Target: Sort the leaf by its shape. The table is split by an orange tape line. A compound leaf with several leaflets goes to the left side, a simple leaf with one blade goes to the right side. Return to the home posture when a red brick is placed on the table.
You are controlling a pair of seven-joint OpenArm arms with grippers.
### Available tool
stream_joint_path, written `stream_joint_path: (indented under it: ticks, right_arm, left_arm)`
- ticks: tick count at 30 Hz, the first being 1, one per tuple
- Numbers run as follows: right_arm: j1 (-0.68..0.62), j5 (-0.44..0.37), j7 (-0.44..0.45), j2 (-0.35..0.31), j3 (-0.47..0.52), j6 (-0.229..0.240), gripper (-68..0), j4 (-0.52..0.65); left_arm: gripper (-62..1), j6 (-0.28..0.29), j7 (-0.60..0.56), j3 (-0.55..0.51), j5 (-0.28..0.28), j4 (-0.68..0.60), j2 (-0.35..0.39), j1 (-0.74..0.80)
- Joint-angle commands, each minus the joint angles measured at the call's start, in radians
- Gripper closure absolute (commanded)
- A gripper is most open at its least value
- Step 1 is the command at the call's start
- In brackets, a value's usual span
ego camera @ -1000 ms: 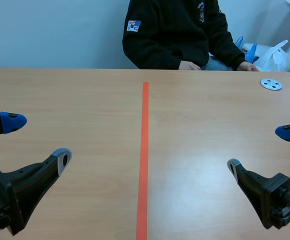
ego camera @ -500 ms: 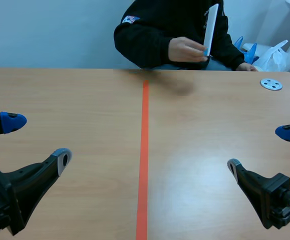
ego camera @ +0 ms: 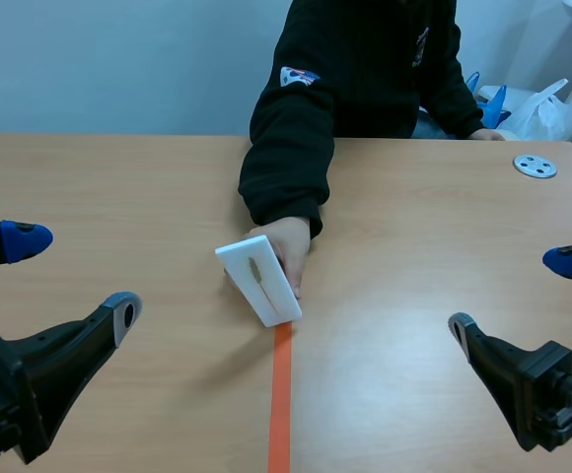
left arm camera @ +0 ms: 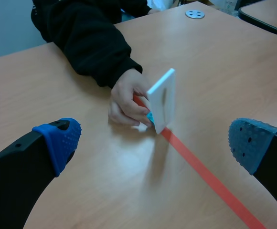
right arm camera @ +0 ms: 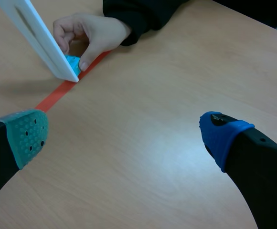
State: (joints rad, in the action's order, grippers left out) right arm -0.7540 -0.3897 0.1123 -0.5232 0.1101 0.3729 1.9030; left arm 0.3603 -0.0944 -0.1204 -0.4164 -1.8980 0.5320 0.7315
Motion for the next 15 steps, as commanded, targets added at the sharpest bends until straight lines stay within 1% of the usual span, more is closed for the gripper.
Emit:
stream_joint_path:
  ticks: [1,15]
  right_arm:
    - [0.009,-0.007,0.018,0.000,0.009,-0.006,-67.9,0.018]
    - [0.009,-0.007,0.018,0.000,0.009,-0.006,-67.9,0.018]
  left_arm:
    - [-62.3,-0.002,-0.014,0.008,-0.007,-0.012,-0.004,0.000]
    - [-62.3,-0.002,-0.014,0.008,-0.007,-0.012,0.001,0.000]
